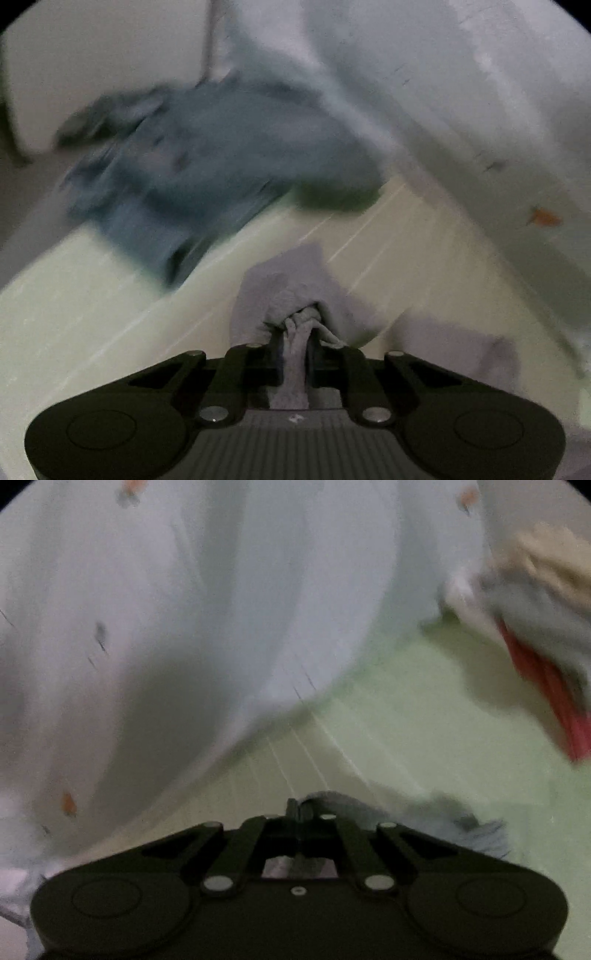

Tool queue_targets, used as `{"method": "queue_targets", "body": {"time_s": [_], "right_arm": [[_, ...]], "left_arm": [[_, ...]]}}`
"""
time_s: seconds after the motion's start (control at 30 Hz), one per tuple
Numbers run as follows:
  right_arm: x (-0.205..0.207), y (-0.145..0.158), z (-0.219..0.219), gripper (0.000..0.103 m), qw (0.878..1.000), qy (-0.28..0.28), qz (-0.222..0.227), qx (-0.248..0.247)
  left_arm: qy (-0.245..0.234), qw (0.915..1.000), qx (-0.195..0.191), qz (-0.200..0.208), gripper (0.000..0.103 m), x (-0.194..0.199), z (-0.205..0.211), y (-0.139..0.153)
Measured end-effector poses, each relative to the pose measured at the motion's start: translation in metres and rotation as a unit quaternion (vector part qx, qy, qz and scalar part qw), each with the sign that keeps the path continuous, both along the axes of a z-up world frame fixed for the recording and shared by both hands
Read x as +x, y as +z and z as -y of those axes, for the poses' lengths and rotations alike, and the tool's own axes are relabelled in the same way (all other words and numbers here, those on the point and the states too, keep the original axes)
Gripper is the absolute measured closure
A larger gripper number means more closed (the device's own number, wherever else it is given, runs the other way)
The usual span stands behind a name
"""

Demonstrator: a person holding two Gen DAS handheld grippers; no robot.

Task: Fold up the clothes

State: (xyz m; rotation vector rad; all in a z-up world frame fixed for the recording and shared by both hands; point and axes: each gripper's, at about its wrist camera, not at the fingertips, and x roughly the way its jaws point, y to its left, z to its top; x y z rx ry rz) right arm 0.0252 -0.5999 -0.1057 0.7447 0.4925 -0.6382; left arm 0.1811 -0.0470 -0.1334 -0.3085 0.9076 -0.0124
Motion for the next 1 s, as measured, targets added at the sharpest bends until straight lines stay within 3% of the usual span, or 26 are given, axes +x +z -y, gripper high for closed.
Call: {"method": "queue_targets", "body": {"time_s": [0.13,0.27,0.37,0.43,0.47,0.6,0.63,0.73,0.77,0.87,0.93,1.0], "right_arm": [[-0.004,0.073,0.006,0.103,0.995,-0.008,0.084,-0.059],[-0.040,0.151,-0.002,0.103,0.976,-0.019,0.174,-0.130],[-0.082,0.186,-0.016,0.103,0.961,-0.028,0.216,-0.169],[-0.111,0.193,-0.028,0.103,0.956,-0.033,0.225,-0.183],[-0.124,0.188,-0.033,0.103,0.958,-0.035,0.217,-0.184],[-0.175,0.153,-0.052,0.103,0.971,-0.042,0.166,-0.165],[-0.185,0.135,-0.055,0.103,0.978,-0.045,0.143,-0.144],[-0.215,0.073,-0.059,0.103,0.994,-0.061,0.077,-0.056],[-0.225,0.049,-0.059,0.103,0.996,-0.068,0.053,-0.020],[-0.245,-0.010,-0.067,0.102,0.996,-0.065,-0.047,0.030],[-0.254,-0.039,-0.071,0.101,0.991,-0.058,-0.103,0.056],[-0.260,-0.052,-0.072,0.097,0.987,-0.053,-0.138,0.062]], "left_arm": [[-0.019,0.9957,-0.034,0.084,0.091,0.015,0.021,0.064],[-0.039,0.9835,-0.057,0.167,0.091,-0.002,0.025,0.127],[-0.051,0.9722,-0.069,0.218,0.091,-0.024,0.020,0.163],[-0.055,0.9704,-0.070,0.225,0.091,-0.044,0.013,0.168],[-0.056,0.9696,-0.070,0.228,0.091,-0.053,0.009,0.170],[-0.043,0.9837,-0.047,0.168,0.090,-0.086,-0.004,0.132],[-0.040,0.9866,-0.042,0.153,0.090,-0.095,-0.008,0.122],[-0.010,0.9976,-0.042,0.054,0.090,-0.116,-0.021,0.069],[-0.004,0.9994,-0.027,0.023,0.090,-0.122,-0.024,0.050],[0.009,0.9973,0.027,-0.068,0.089,-0.140,-0.032,-0.004],[0.017,0.9928,0.058,-0.103,0.086,-0.150,-0.037,-0.025],[0.030,0.9917,0.063,-0.108,0.082,-0.158,-0.042,-0.027]]}}
